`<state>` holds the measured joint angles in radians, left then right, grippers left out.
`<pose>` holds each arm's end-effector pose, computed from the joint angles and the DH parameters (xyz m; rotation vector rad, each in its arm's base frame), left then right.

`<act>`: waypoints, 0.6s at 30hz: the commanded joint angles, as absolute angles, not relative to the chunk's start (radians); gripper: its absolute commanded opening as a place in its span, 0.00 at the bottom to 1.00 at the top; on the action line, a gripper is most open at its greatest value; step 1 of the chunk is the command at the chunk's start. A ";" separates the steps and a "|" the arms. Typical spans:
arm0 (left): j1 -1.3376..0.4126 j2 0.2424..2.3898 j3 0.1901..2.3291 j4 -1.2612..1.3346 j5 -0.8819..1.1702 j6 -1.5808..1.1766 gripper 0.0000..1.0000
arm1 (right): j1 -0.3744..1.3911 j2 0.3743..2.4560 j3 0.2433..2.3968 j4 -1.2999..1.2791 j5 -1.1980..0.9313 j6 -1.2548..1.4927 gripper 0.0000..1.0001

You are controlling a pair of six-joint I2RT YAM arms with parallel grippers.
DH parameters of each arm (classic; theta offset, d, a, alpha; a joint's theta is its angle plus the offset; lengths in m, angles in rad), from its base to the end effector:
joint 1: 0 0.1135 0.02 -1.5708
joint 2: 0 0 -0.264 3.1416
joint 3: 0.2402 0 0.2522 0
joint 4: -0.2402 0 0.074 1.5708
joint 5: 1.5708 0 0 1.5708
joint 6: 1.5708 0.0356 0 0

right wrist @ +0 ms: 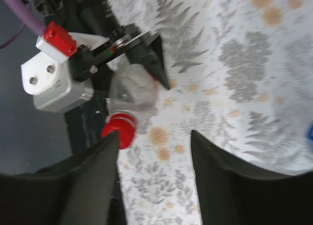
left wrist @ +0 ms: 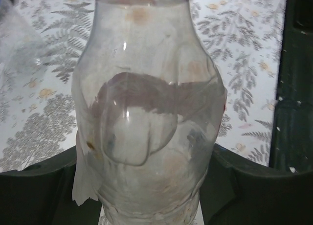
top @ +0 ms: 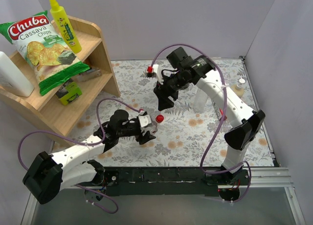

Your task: Screw on the bottle caps

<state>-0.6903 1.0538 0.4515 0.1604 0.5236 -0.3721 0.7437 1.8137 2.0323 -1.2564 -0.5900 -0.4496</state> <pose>0.1584 -0.1539 0.2088 0.6941 2.0454 -1.1750 0.2532 0.2598 0.3922 -1.6197 2.0054 0.8749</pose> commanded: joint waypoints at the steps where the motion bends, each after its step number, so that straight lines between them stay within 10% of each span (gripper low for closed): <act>1: -0.696 1.066 0.500 0.017 0.710 -0.270 0.00 | 0.686 1.711 2.079 -1.293 -0.594 -0.579 0.70; 18: -0.690 1.143 0.652 -0.209 0.894 -0.077 0.00 | 0.939 1.424 1.629 -1.138 -0.509 -1.100 0.74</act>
